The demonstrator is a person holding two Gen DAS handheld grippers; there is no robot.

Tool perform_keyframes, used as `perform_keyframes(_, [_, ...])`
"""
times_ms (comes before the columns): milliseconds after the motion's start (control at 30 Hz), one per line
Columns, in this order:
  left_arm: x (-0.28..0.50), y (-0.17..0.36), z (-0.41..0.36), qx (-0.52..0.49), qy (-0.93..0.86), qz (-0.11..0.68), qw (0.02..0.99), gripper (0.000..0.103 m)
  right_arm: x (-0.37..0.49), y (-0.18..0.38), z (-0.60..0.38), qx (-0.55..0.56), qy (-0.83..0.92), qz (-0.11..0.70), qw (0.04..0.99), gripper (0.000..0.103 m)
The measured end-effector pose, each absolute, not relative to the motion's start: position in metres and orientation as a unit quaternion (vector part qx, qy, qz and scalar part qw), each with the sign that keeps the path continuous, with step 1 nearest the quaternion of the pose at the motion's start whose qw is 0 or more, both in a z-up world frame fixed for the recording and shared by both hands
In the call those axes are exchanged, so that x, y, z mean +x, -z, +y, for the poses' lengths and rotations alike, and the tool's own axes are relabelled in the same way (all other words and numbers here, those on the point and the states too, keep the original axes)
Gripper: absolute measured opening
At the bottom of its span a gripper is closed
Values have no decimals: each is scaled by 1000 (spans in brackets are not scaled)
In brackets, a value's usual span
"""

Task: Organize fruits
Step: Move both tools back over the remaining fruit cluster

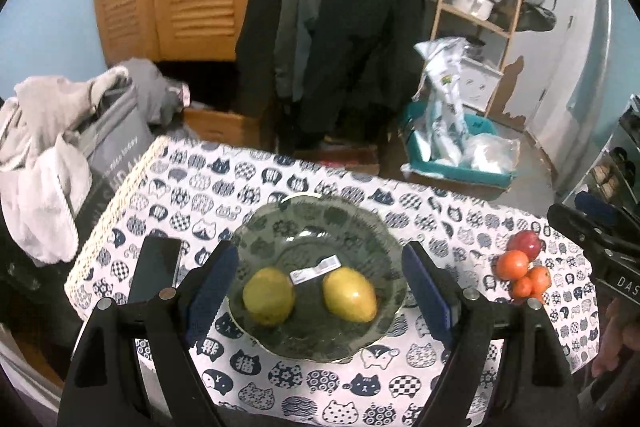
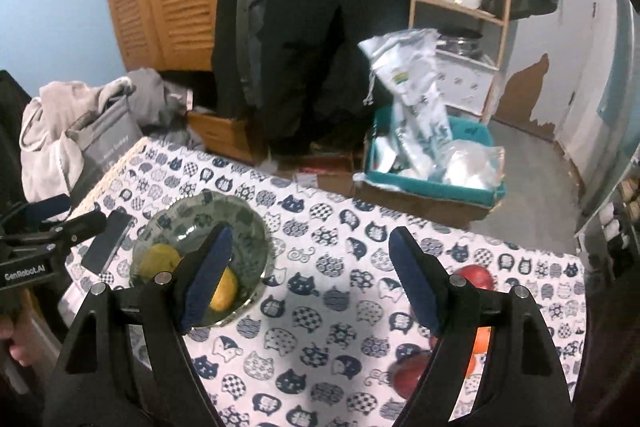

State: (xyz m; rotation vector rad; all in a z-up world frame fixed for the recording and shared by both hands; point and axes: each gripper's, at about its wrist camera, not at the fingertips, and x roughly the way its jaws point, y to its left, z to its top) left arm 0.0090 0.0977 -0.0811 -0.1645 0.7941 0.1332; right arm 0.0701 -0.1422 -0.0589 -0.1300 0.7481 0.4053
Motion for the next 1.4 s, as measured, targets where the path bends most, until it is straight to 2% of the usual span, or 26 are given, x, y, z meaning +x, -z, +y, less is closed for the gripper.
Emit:
perform_keyframes(133, [4,69,84,-59,-61,367,926,88,60,48,-161,-56,-189,347,917,82])
perform_keyframes(233, [2,62,74,-49,-54,357,931,88,53,40,-176,-53,-181,337,922,88])
perform_keyframes(500, [0,49,49,-43,-27,343,938,91,41,32,-218,-48,-149,319,935,88])
perform_keyframes(900, [6,41,4,-28,12,343,939,91,35,38,-287,-21,-99,332,938,88])
perform_keyframes(1400, [29,71,-65,-13,69,385,920,93,39,62,-342,-27,-30,355,934,88])
